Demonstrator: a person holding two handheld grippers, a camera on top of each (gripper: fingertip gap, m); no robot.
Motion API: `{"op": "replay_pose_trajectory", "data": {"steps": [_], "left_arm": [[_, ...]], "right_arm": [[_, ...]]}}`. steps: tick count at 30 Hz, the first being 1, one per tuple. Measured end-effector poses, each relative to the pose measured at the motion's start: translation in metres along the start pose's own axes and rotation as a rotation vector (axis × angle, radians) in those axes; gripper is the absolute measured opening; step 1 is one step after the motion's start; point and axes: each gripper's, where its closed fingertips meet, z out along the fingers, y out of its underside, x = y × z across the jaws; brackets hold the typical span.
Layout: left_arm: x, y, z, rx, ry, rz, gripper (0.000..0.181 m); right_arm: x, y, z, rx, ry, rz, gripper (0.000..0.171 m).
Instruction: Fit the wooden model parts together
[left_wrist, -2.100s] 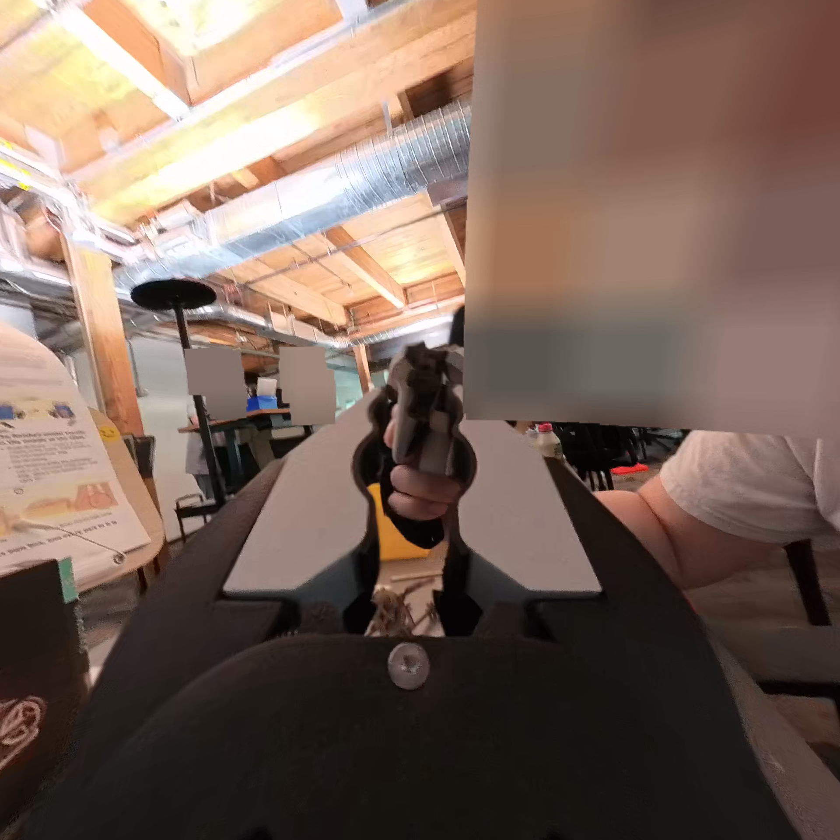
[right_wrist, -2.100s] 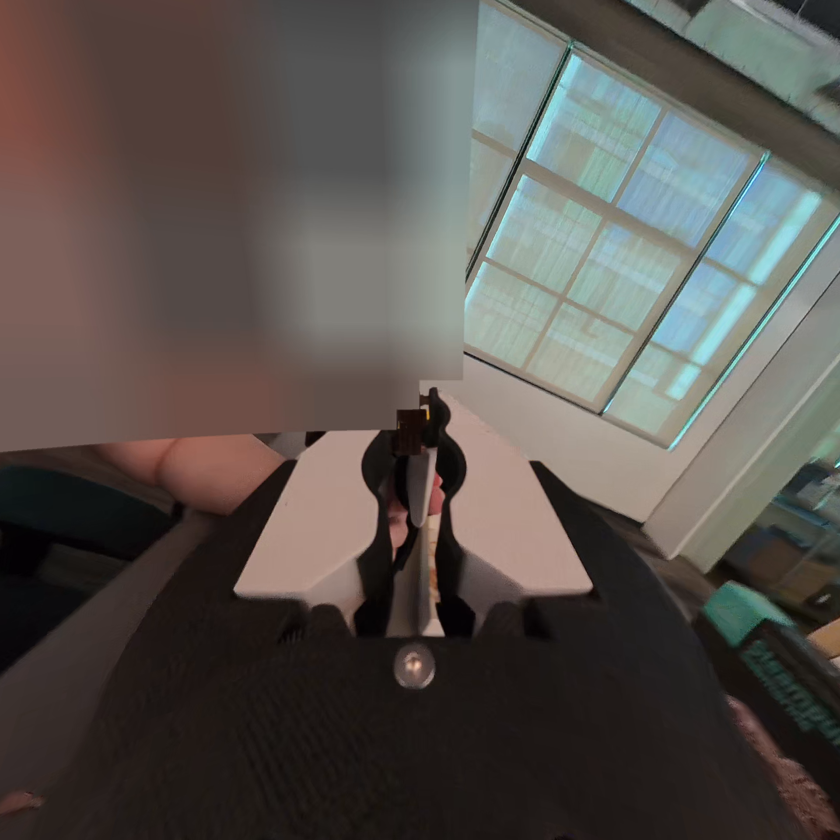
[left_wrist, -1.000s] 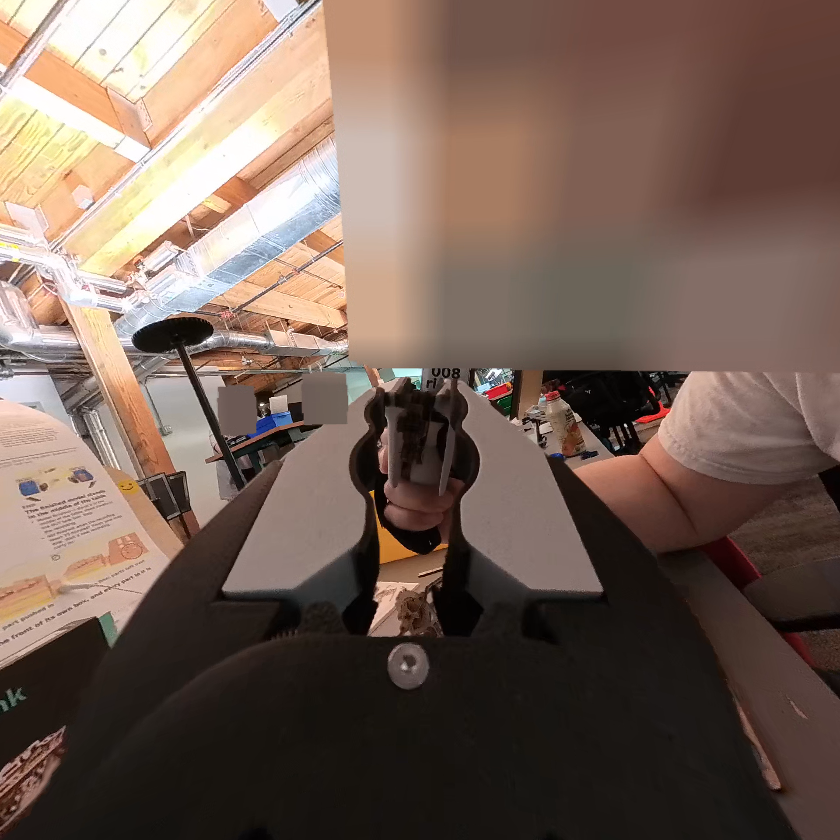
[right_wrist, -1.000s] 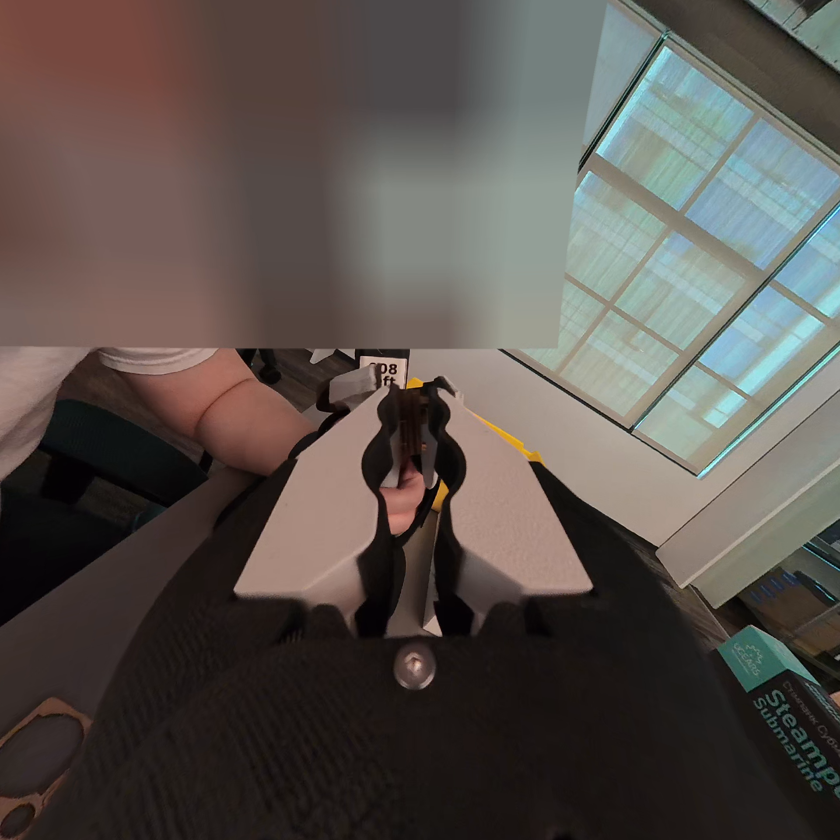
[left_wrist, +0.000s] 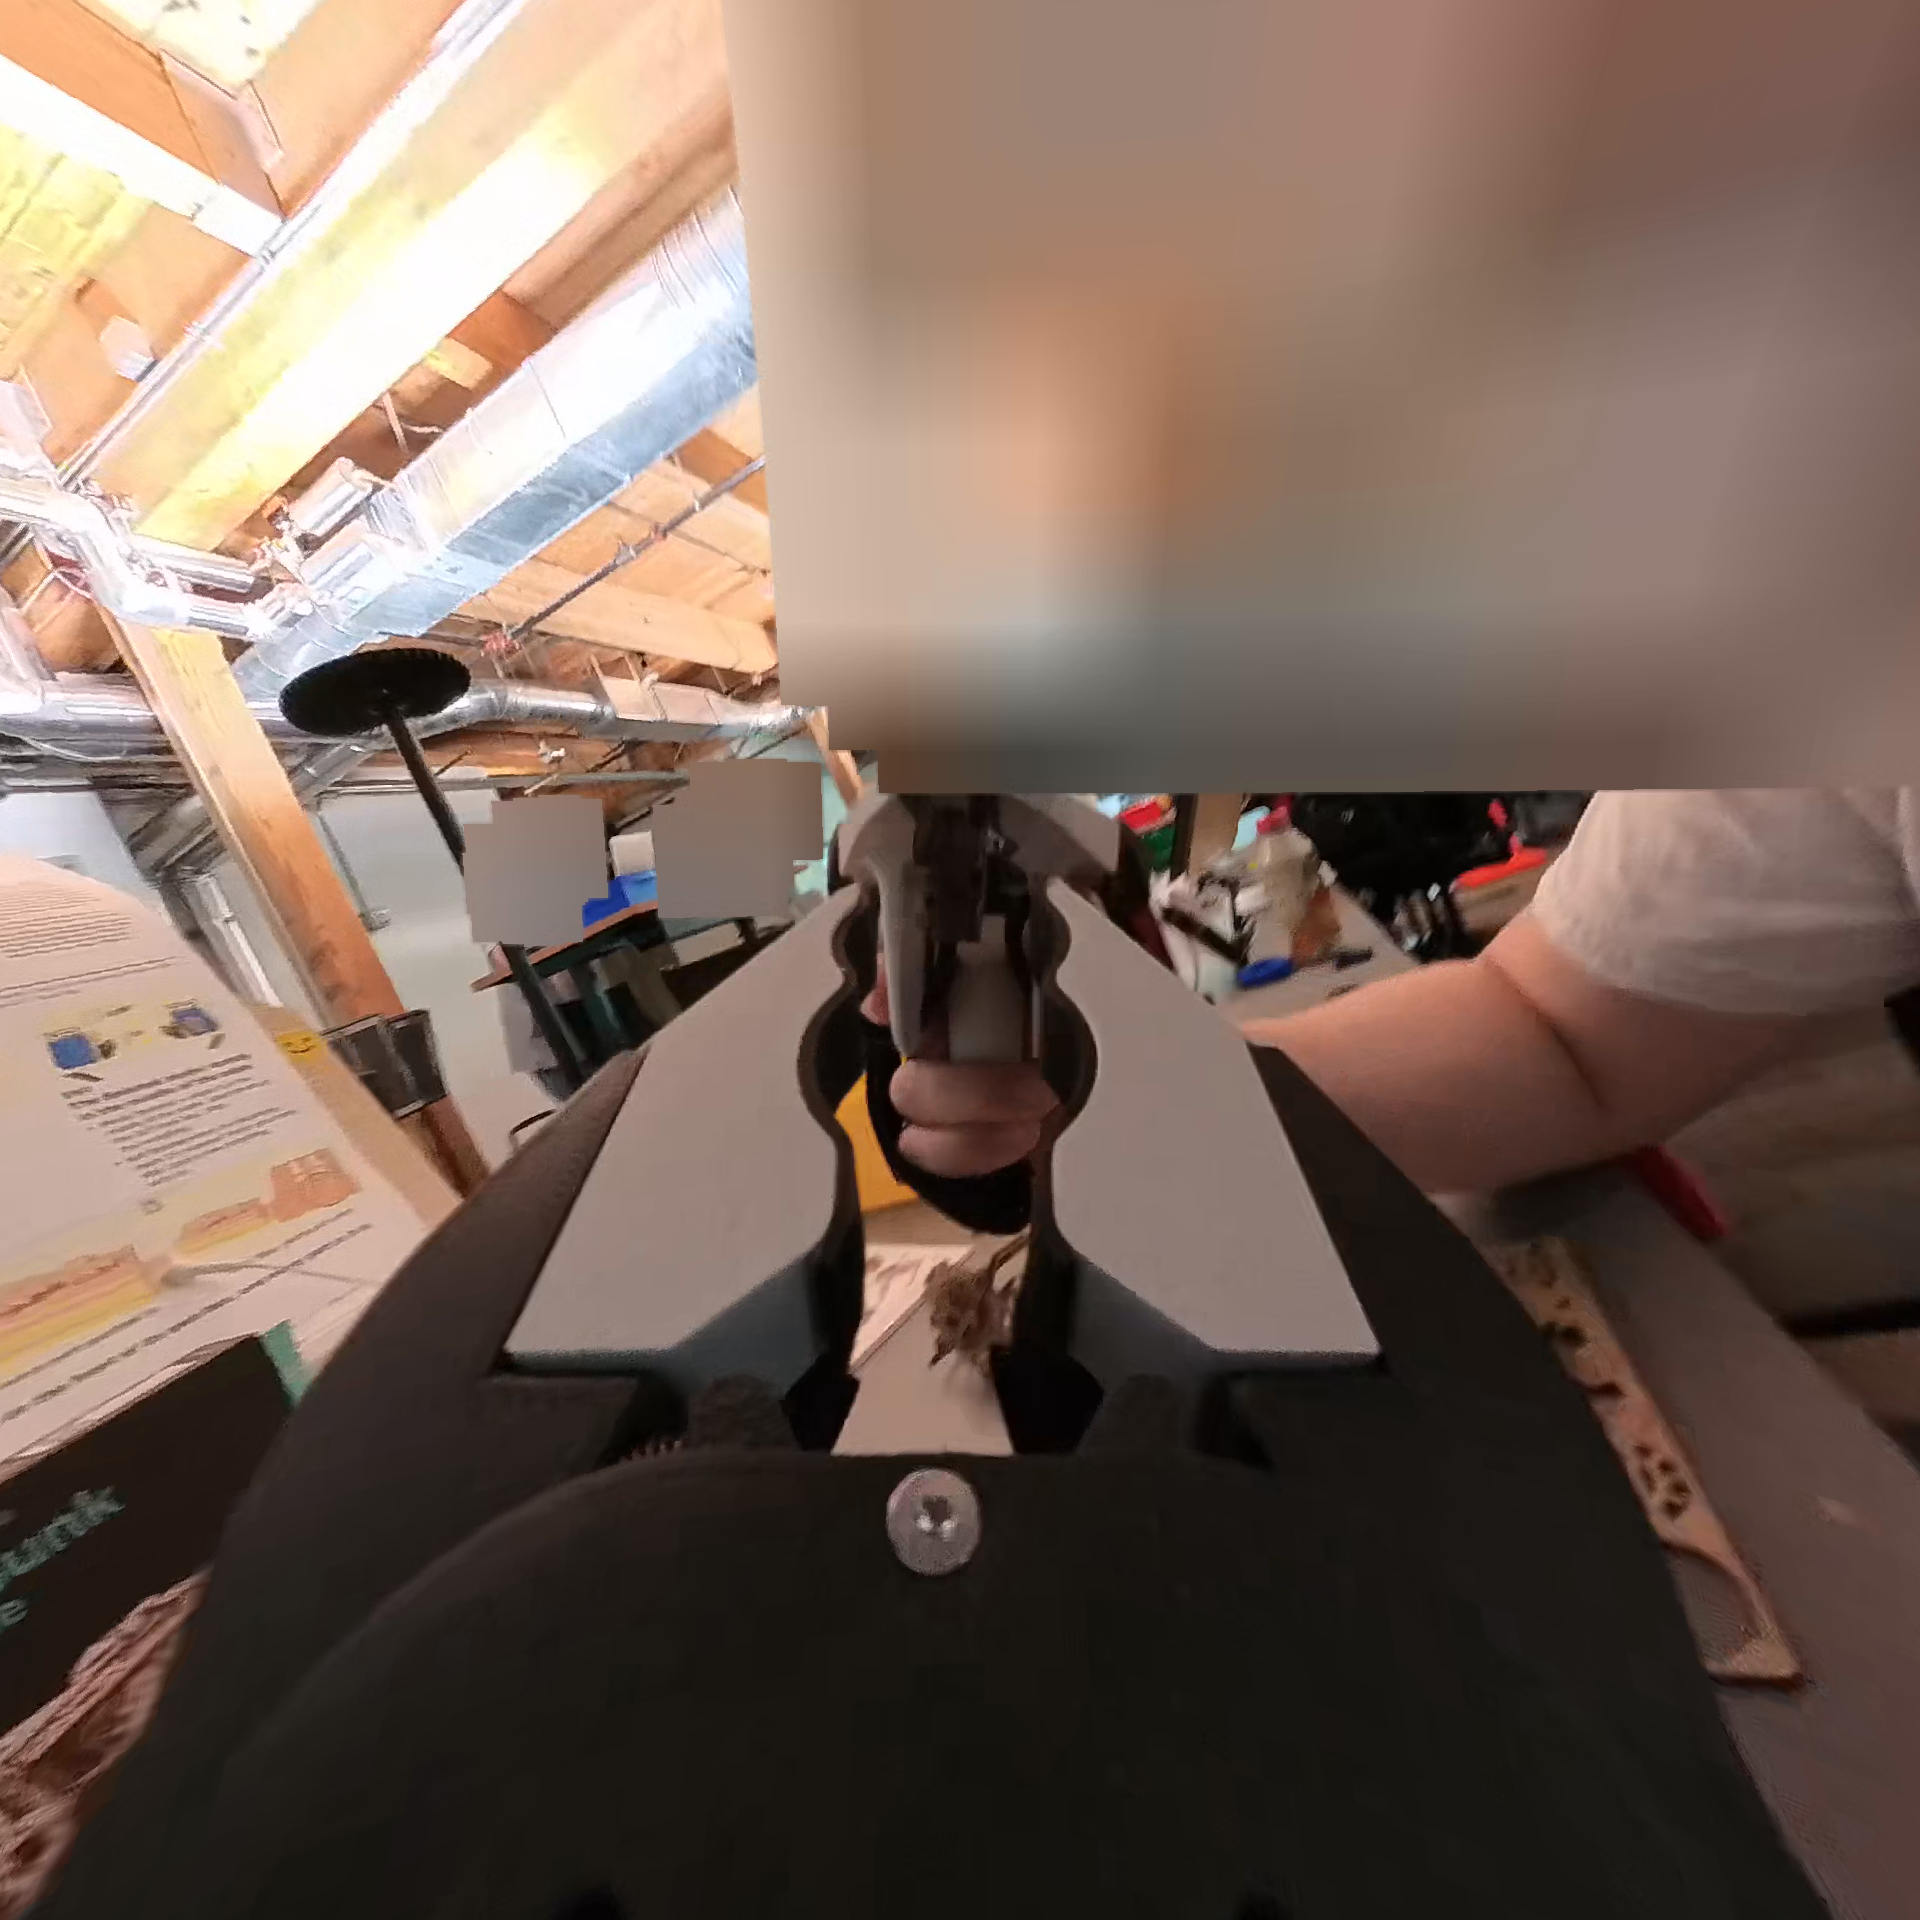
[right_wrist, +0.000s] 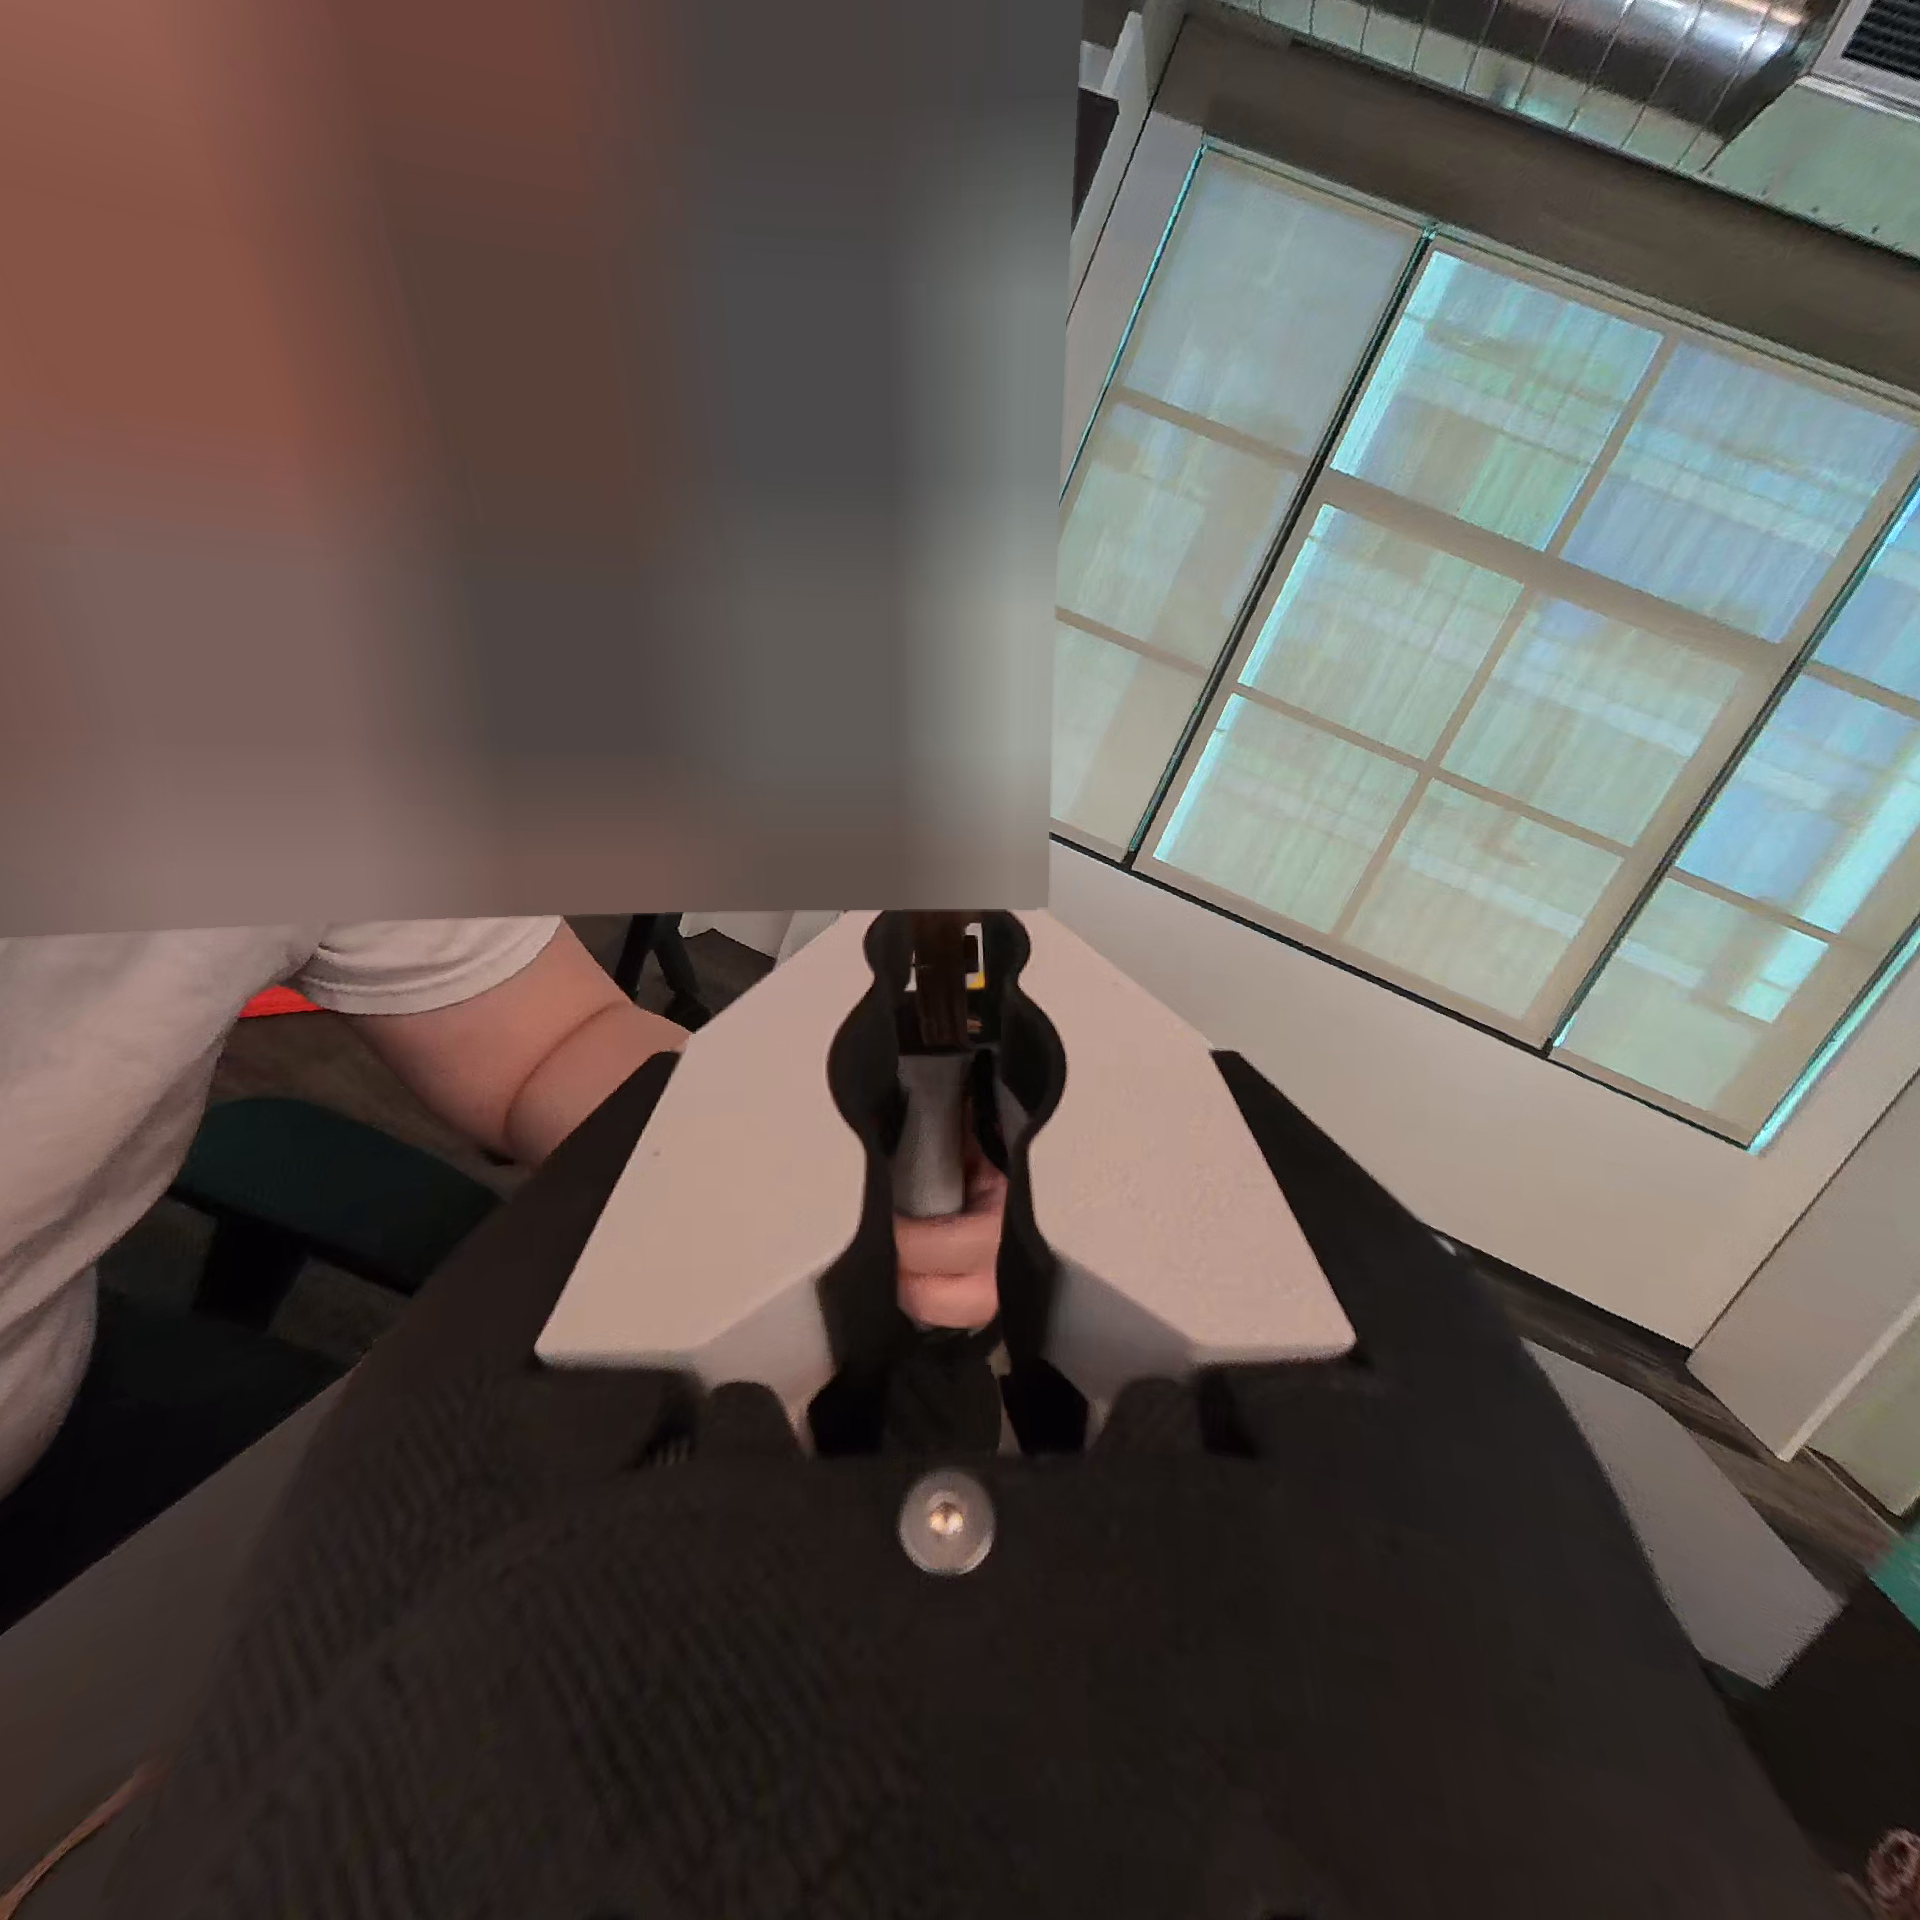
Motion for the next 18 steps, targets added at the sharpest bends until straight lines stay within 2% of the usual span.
{"op": "replay_pose_trajectory", "data": {"steps": [3, 9, 13, 18], "left_arm": [[0.001, 0.009, 0.001, -0.060, -0.026, 0.105, 0.010], [-0.005, 0.021, -0.001, -0.140, -0.020, 0.114, 0.010], [-0.008, 0.039, -0.003, -0.275, -0.016, 0.184, 0.010], [-0.007, 0.060, -0.007, -0.420, 0.018, 0.266, 0.010]], "right_arm": [[-0.004, 0.008, 0.004, -0.028, -0.011, -0.028, 0.012], [0.003, 0.019, -0.008, -0.185, -0.024, -0.115, 0.012], [0.005, 0.033, -0.019, -0.362, -0.056, -0.151, 0.012], [0.003, 0.051, -0.032, -0.610, -0.070, -0.310, 0.012]]}}
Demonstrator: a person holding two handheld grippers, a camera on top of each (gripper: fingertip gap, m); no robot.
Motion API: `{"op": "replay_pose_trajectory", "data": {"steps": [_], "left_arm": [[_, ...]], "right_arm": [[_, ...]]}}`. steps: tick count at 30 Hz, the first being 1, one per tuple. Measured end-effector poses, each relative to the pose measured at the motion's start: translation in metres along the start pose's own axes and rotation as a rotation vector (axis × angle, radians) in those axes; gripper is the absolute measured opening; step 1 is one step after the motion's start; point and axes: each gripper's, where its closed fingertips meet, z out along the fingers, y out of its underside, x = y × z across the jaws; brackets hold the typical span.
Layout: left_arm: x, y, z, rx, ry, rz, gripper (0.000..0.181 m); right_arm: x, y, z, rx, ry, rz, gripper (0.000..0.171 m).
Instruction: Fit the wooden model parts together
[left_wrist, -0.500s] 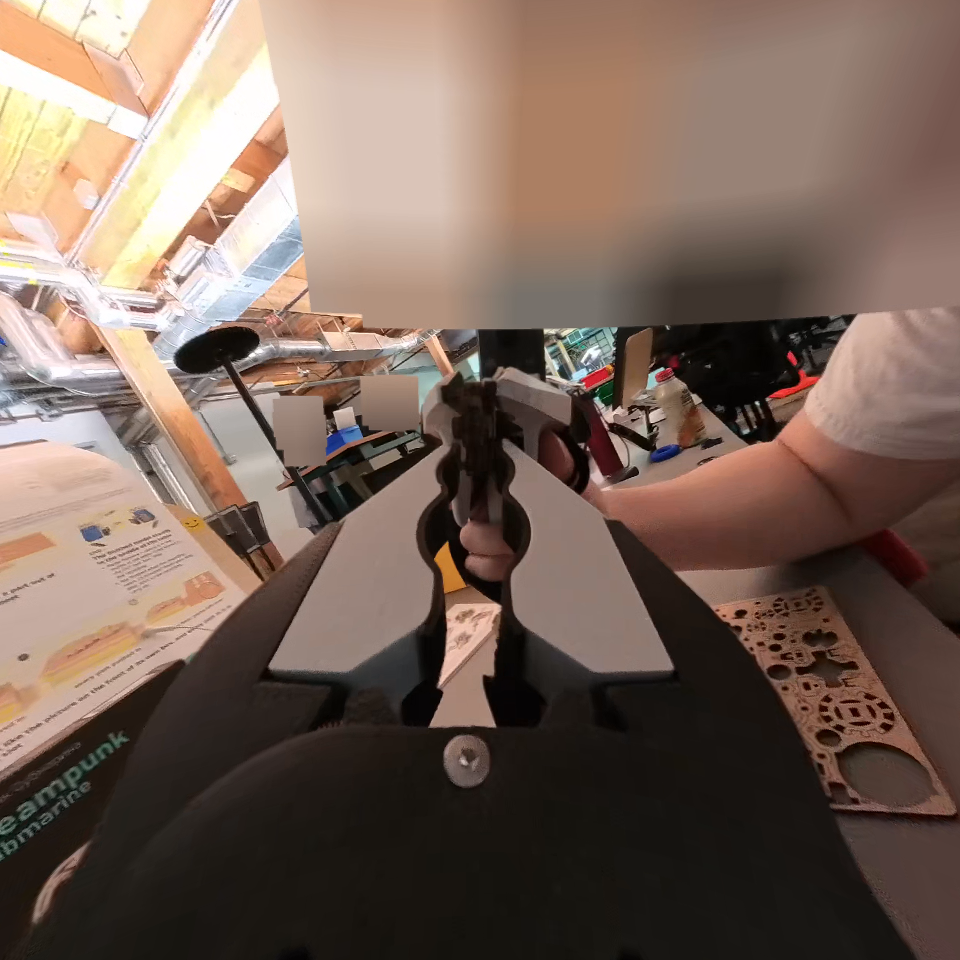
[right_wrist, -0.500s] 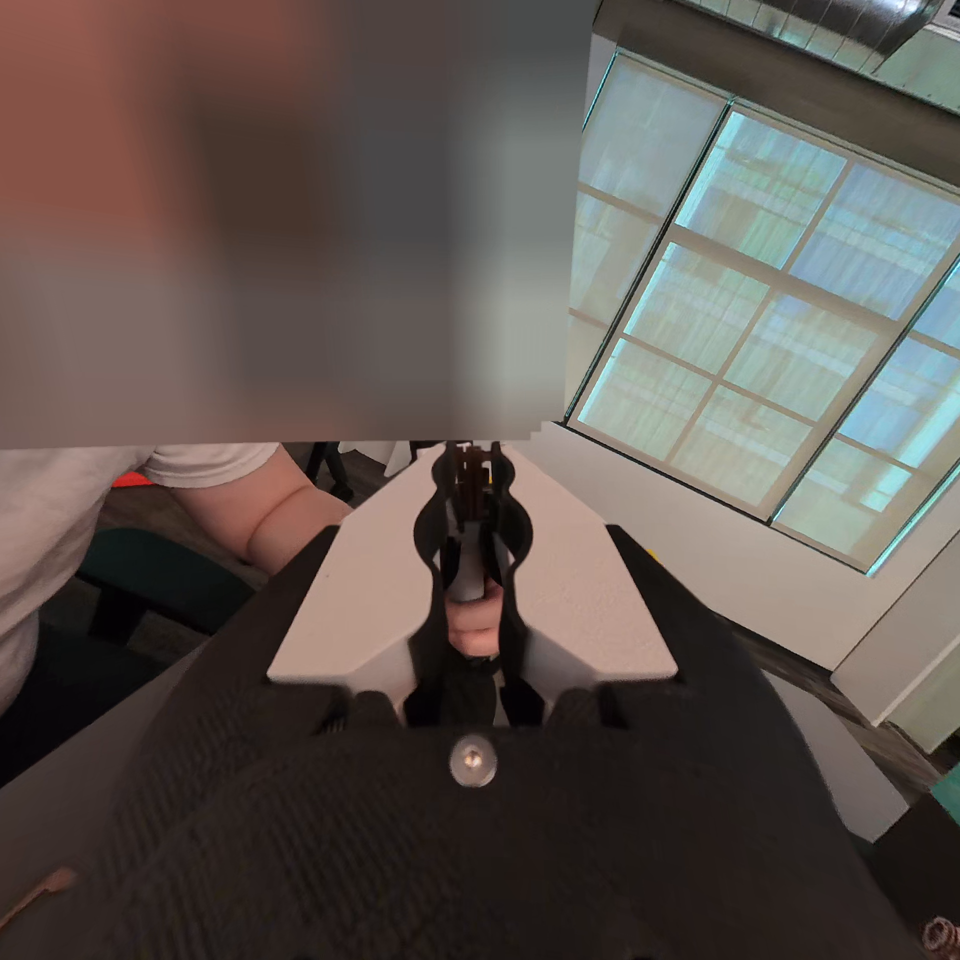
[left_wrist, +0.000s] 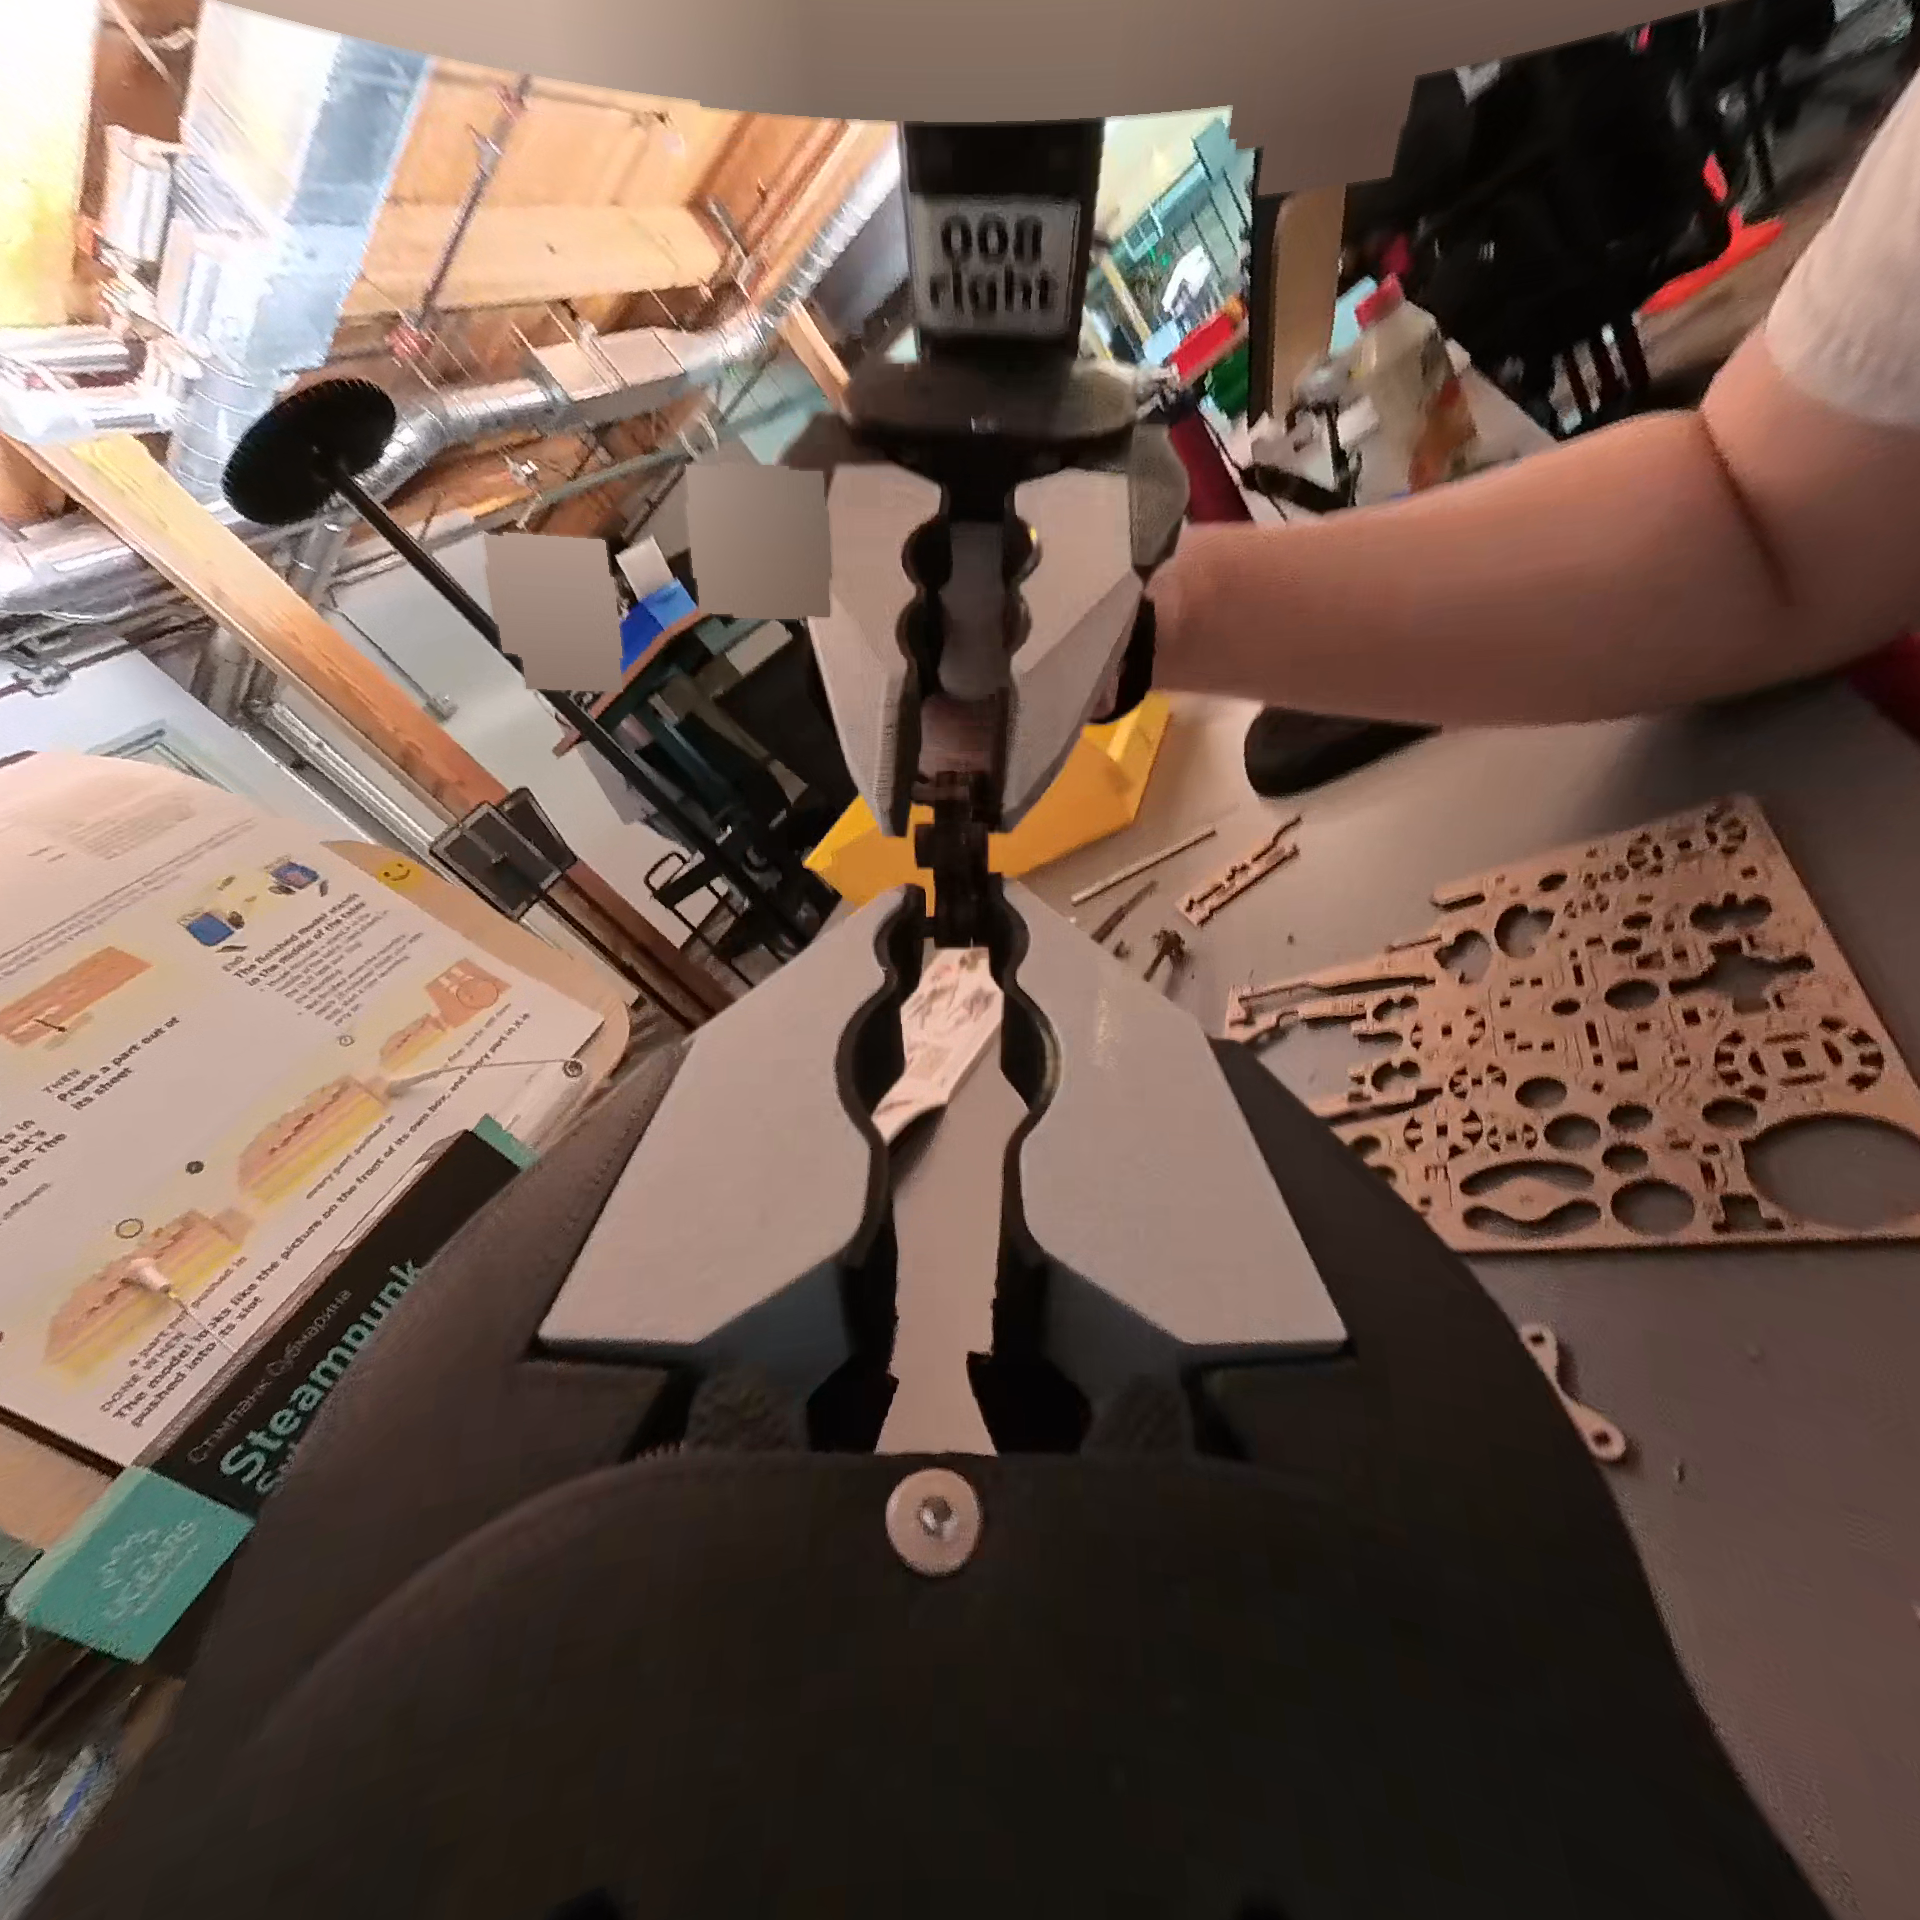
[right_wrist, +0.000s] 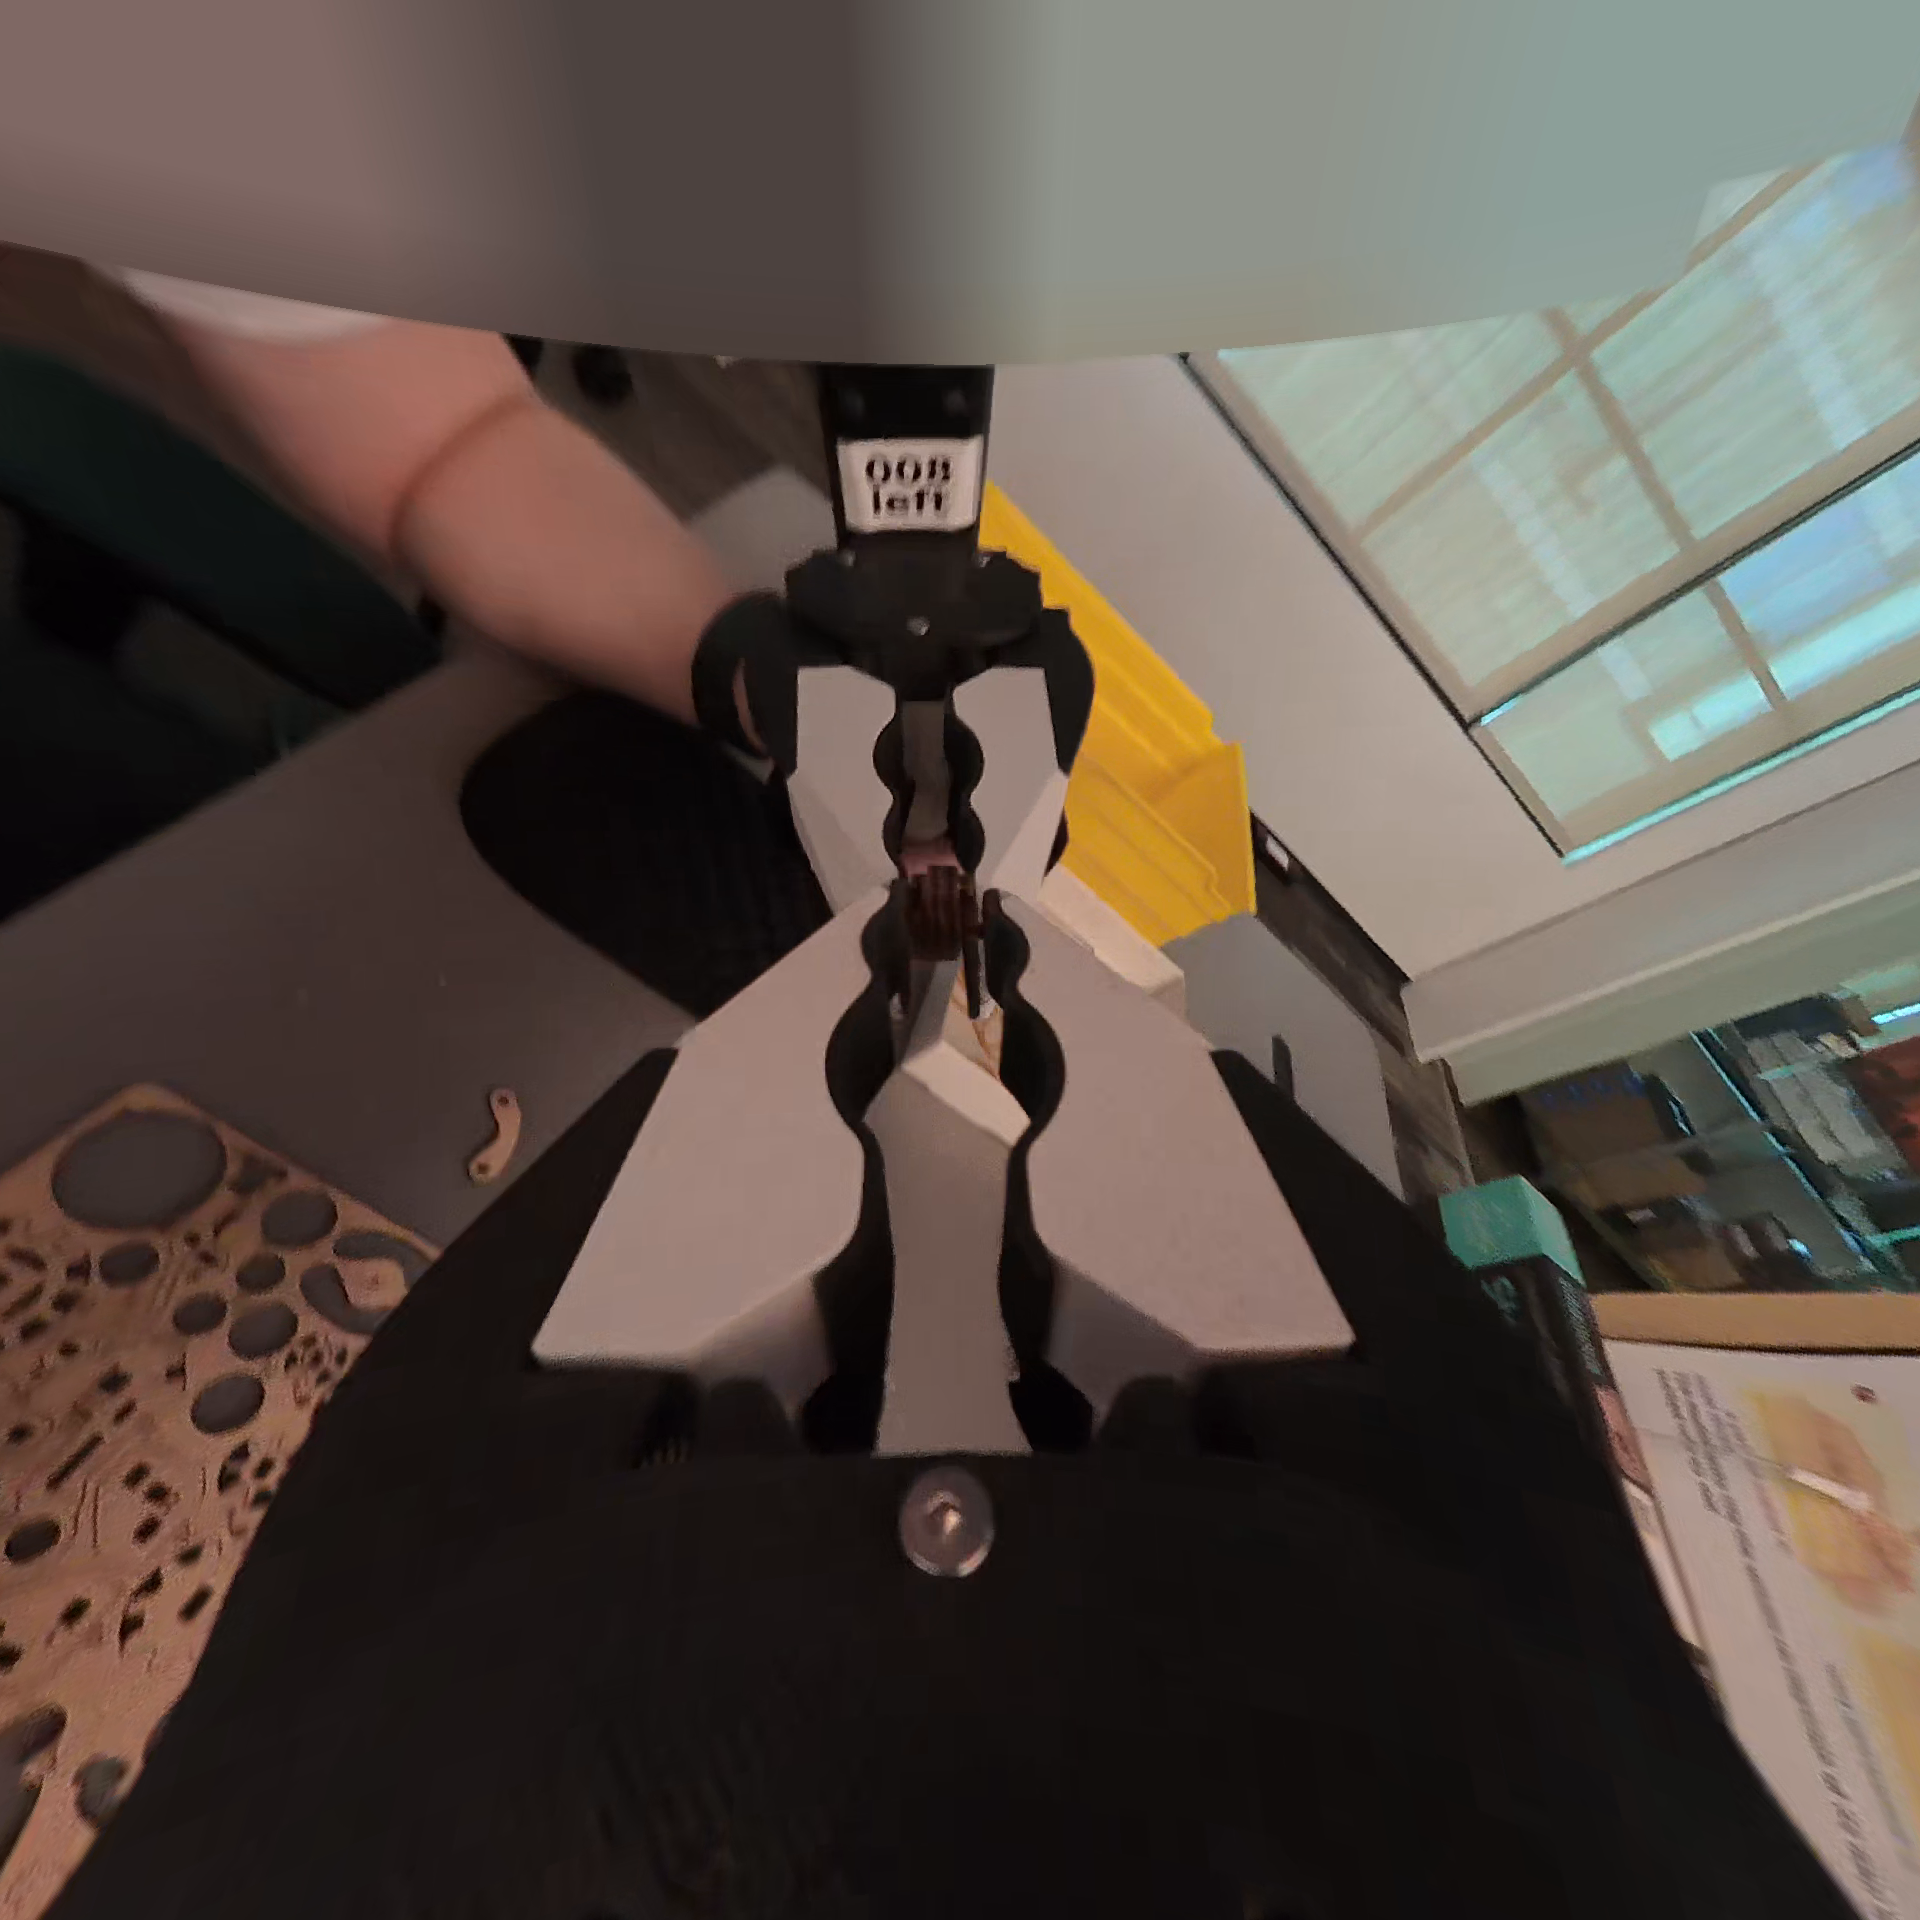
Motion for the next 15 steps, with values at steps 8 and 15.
{"op": "replay_pose_trajectory", "data": {"steps": [8, 15], "left_arm": [[0.008, 0.016, 0.004, -0.079, 0.047, 0.029, 0.010], [0.008, 0.017, 0.004, -0.090, 0.051, 0.031, 0.010]], "right_arm": [[-0.009, 0.022, 0.001, -0.193, -0.040, -0.063, 0.013], [-0.009, 0.026, 0.002, -0.212, -0.030, -0.079, 0.012]]}}
